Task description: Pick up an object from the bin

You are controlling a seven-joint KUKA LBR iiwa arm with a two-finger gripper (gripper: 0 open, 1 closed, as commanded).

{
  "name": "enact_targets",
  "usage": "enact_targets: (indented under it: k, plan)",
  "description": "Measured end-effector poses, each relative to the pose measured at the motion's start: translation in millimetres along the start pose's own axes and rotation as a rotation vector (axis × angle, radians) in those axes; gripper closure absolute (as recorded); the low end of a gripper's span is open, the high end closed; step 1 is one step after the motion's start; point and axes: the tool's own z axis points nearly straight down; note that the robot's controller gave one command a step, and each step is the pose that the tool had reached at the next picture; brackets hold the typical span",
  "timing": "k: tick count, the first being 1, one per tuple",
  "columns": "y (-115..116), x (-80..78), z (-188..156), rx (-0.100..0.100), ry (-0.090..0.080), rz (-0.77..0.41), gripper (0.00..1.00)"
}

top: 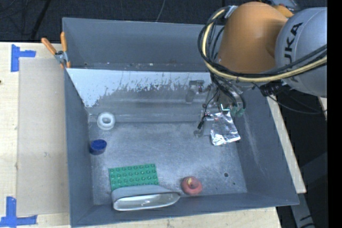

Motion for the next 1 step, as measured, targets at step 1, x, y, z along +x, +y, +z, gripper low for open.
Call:
enact_targets:
  k: [1]
  plan:
    - [-73.2,39.0,117.6,0.001,0.001,-0.143,0.0]
